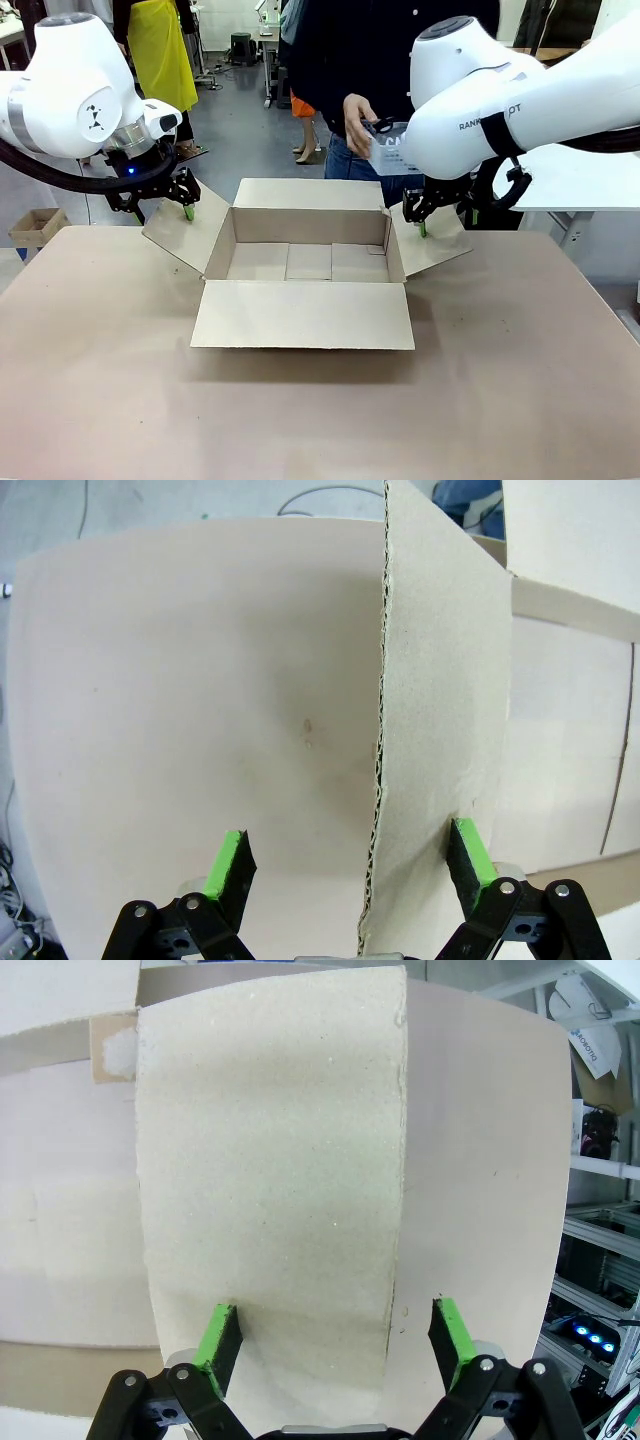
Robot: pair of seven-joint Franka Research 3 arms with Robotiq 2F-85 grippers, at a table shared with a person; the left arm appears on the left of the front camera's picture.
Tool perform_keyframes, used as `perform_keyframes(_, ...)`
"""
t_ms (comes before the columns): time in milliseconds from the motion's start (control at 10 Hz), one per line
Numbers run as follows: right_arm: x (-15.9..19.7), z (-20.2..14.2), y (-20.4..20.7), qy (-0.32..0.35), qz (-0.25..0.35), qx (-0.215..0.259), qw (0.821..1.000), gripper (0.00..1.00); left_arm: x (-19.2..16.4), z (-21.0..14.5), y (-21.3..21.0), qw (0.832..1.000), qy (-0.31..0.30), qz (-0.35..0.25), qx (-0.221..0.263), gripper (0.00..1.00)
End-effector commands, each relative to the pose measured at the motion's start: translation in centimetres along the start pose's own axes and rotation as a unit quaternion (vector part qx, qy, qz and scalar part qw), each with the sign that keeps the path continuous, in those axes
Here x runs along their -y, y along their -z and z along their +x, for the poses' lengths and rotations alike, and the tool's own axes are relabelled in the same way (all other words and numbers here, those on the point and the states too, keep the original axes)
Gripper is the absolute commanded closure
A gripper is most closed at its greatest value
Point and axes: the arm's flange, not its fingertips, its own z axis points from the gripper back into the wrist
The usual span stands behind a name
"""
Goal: Pack the gift set into the box.
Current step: Lift both hands away from the flaps of the Package Box.
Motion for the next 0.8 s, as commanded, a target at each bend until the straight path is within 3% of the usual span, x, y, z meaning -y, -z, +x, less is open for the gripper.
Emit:
perform_keyframes(0, 0.11, 0.12, -0.17, -0.004, -0.01, 0.004, 1.0, 0.0, 0.11, -0.08, -0.21, 1.0, -0.007, 0.009, 0.002, 0.0)
perform_keyframes(700, 0.11, 0.12, -0.17, -0.004, -0.01, 0.004, 1.0, 0.0, 0.11, -0.08, -0.21, 1.0, -0.007, 0.009, 0.002, 0.0)
